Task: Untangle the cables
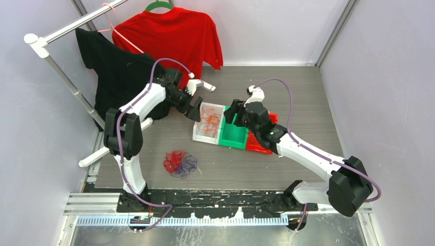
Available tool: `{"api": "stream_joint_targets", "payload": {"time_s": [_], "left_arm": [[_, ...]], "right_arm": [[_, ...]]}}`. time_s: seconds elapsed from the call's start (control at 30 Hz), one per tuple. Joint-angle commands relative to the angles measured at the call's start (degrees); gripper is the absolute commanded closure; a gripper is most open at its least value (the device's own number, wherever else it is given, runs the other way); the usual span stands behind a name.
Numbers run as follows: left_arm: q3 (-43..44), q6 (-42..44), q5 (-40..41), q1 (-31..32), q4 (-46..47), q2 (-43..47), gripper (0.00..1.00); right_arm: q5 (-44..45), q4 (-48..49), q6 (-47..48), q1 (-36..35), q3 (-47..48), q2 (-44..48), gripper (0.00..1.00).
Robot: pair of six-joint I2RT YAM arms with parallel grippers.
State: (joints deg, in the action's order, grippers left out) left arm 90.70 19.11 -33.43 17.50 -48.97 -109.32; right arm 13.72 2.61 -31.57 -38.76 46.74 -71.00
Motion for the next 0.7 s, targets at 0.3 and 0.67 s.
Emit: {"api": "stream_joint_targets", "payload": {"time_s": [0.3,0.67], "left_arm": [[-8.3,-23.4,-11.8,-4.3,17.8,-1.0,0.12],[-10.6,-30.7,-13.8,-4.4,26.0,-2.3,0.17]], "right_arm": [[-1.2,3.8,-0.3,0.2,-0.2,0.6,0.36],[-2.0,4.9,-0.7,0.1,-0.9,1.1,0.39]]}}
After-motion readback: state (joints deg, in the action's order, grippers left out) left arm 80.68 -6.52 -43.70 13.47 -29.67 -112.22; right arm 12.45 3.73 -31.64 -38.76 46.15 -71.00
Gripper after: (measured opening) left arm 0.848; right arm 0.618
